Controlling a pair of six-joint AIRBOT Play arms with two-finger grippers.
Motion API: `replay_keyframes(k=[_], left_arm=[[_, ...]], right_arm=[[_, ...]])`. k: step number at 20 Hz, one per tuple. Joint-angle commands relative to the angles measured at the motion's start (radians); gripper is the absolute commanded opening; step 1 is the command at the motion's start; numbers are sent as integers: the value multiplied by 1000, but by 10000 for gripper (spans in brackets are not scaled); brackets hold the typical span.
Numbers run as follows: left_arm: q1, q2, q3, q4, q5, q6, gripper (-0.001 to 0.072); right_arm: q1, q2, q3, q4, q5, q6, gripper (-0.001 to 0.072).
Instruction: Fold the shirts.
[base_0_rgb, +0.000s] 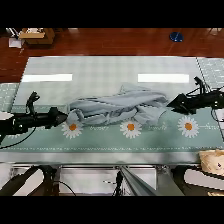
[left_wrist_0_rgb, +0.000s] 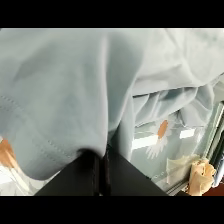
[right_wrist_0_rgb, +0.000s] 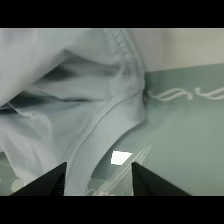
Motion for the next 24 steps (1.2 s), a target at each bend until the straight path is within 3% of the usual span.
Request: replay_keyframes(k=[1,11,12,13,14,15,18,24], left_arm=[[5,0,48,-1,-31,11,22],[5,0,111,-1,-43,11,23],[6,0,123,-1,-42,11,22],[6,0,138,-1,-42,11,23],[6,0,154,-1,-42,12,22],[6,0,179,-1,-42,12,23],[6,0,295,-1,-46,12,22],[6,1,765,-1,-90,11,23]], right_arm=[[45,0,-82,42,-23,-19,484],[364,-69,-89,53,-241,163,482],[394,-83,-89,68,-260,157,416],[415,-85,-89,85,-279,144,217],[421,-81,-81,100,-282,136,65],[417,-71,-64,108,-268,124,32],[362,19,16,107,-197,69,31],[210,307,268,107,-122,65,29]])
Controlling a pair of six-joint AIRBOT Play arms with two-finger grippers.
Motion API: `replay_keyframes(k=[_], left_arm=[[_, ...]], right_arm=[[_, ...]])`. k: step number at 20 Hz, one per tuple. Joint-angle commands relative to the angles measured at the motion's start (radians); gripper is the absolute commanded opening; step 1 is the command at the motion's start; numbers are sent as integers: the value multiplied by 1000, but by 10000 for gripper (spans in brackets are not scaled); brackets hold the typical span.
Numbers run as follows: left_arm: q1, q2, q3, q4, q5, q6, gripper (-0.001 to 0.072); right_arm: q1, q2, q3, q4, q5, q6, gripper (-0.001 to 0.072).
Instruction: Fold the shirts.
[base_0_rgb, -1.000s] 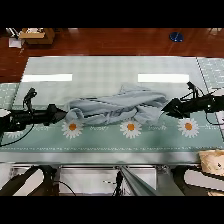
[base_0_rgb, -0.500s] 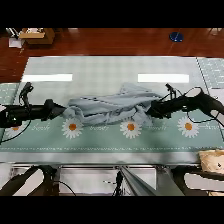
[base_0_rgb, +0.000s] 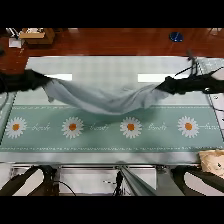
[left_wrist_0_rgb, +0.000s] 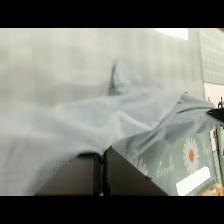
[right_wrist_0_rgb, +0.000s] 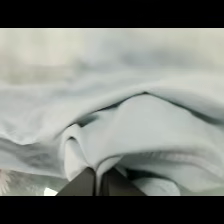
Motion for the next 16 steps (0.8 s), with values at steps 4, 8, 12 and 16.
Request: replay_keyframes(k=[4,8,12,16], left_arm=[[16,2,558,21,-16,-2,22],[55,28,779,243,-114,-98,22],[61,103,797,370,-320,-242,22],[61,216,797,370,-366,-294,22]], right_arm=[[-140,247,330,3,43,13,29],[-204,284,566,-73,129,70,29],[-213,288,726,-87,312,127,29],[-213,358,775,-90,439,152,29]])
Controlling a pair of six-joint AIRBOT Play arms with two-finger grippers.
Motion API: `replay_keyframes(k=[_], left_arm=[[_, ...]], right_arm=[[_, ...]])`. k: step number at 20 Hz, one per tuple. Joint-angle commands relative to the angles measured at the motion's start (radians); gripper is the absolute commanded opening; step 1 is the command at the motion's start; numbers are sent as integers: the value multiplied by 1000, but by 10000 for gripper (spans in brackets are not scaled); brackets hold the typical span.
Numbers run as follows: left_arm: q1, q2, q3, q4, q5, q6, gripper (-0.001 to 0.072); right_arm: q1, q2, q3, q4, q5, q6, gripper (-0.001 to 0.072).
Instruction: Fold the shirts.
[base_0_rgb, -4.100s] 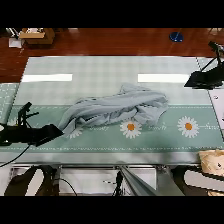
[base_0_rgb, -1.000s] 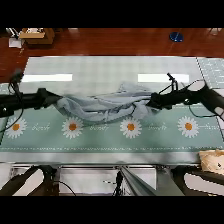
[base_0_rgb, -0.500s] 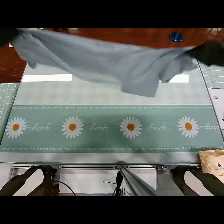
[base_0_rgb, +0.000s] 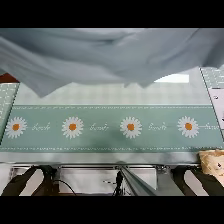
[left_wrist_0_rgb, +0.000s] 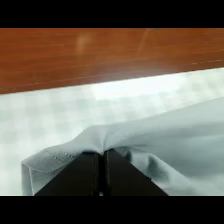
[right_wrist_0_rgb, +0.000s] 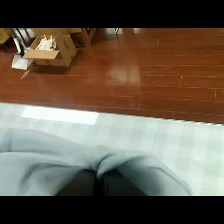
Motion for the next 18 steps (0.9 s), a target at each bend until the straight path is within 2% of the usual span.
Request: replay_keyframes(k=[1,3,6,8,10,12,13,15,18], left_arm=[[2,103,14,36,-67,-60,22],[2,169,14,37,-92,-101,22],[2,229,11,42,-244,-124,22],[2,237,-30,56,-341,-138,22],[2,253,-146,56,-339,-135,22],[2,255,-321,56,-338,-134,21],[-2,255,-422,56,-326,-132,21],[-22,247,-661,56,-214,-102,21],[-60,168,-903,53,-24,-87,22]], right_arm=[[-5,71,52,-34,132,47,29],[-5,122,52,-77,214,76,29],[-5,159,52,-157,436,95,29],[4,166,42,-240,439,106,29],[5,157,-4,-271,439,106,29],[5,145,-138,-254,439,95,29],[5,135,-232,-244,438,90,29],[5,92,-418,-229,419,64,29],[40,-38,-640,-232,295,63,29]])
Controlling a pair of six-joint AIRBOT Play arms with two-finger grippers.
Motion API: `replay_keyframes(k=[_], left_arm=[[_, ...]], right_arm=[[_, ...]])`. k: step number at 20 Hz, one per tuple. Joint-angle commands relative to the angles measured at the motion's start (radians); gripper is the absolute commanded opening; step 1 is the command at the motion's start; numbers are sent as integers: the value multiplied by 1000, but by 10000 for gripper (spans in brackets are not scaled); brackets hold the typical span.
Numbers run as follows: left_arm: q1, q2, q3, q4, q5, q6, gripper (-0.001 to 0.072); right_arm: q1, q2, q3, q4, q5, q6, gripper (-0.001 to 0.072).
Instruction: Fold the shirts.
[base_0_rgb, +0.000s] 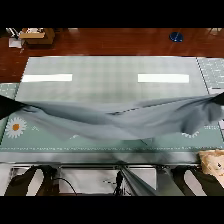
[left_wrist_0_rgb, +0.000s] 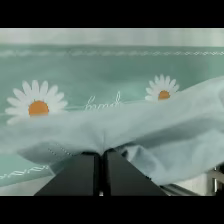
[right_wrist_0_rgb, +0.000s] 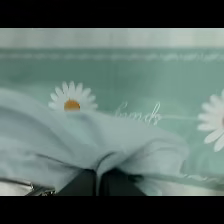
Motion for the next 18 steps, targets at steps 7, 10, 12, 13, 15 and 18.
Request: replay_keyframes(k=[7,10,12,13,15,18], left_arm=[[-84,-396,-267,-111,518,122,23],[-84,-478,-241,-190,661,129,23],[-84,-510,-238,-231,779,129,23],[-84,-528,-238,-232,821,129,23],[-84,-576,-238,-232,848,134,23],[-84,-667,-238,-232,829,171,23]], right_arm=[[187,-491,-229,115,-562,-27,30],[185,-557,-229,245,-813,-7,30],[185,-573,-229,257,-966,36,30],[186,-581,-229,259,-1029,52,30],[185,-600,-229,258,-1098,64,30],[186,-636,-229,257,-1107,63,30]])
